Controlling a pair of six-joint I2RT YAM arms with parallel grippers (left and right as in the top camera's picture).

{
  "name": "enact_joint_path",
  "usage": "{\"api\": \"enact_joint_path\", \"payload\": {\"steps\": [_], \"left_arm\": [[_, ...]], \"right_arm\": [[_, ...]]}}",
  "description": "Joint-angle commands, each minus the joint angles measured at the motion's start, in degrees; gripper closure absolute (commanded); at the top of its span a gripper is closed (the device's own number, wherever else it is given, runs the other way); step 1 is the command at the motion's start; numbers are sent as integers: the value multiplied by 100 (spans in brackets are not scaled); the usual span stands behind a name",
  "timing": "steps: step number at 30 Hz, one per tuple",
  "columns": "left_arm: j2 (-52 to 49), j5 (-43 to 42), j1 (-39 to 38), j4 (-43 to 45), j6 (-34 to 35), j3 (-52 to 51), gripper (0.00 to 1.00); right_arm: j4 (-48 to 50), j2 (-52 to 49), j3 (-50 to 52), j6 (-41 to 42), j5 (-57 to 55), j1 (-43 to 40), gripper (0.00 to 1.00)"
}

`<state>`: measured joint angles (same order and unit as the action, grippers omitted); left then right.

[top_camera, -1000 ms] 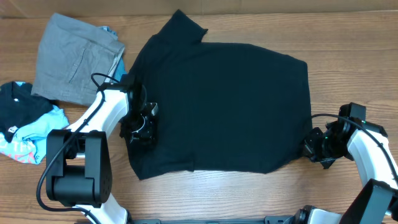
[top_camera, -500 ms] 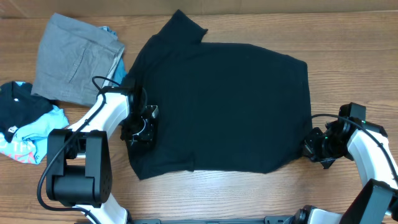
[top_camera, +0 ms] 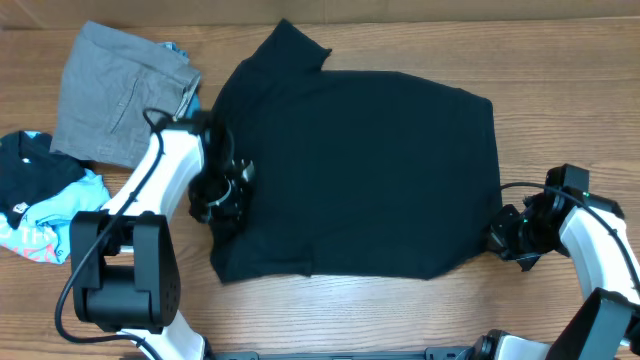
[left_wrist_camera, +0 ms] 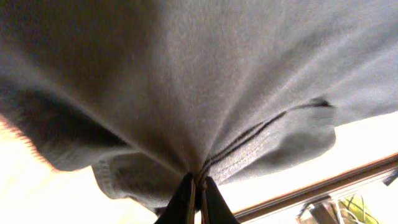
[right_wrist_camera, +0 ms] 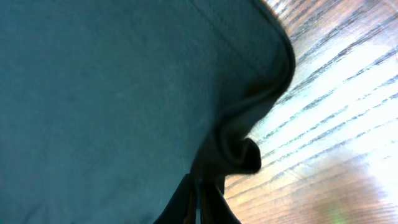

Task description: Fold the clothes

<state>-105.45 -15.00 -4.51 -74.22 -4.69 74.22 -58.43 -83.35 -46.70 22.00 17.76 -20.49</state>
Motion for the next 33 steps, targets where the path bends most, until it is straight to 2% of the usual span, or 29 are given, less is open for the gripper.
{"api": "enact_joint_path", "payload": {"steps": [1, 5, 9, 18, 19, 20, 23, 29, 33], "left_arm": [[-50, 31, 9, -562, -133, 828, 96], [-48, 317, 11, -1088, -131, 1558, 96], [-48, 313, 9, -1145, -131, 2033, 96], [-50, 295, -4, -1213, -136, 1847, 95], [-50, 295, -4, -1178, -133, 1751, 88], [-50, 293, -4, -1108, -105, 1580, 74], [-50, 289, -4, -844, -20, 1019, 57], [-50, 70, -2, -234, 17, 57, 55], [-50, -260, -7, 249, -7, -326, 54]], "right_arm": [[-166, 291, -503, -105, -11, 22, 96], [-546, 439, -1091, -105, -92, 22, 96], [-640, 444, -1451, -103, -90, 22, 96], [-907, 444, -1451, -129, -170, 22, 96], [-925, 444, -1451, -129, -186, 22, 96], [-944, 444, -1451, -129, -188, 22, 96], [-1049, 444, -1449, -129, -319, 22, 96], [-1440, 444, -1438, -127, -1091, 22, 96], [-1512, 444, -1438, -127, -1176, 22, 96]]}}
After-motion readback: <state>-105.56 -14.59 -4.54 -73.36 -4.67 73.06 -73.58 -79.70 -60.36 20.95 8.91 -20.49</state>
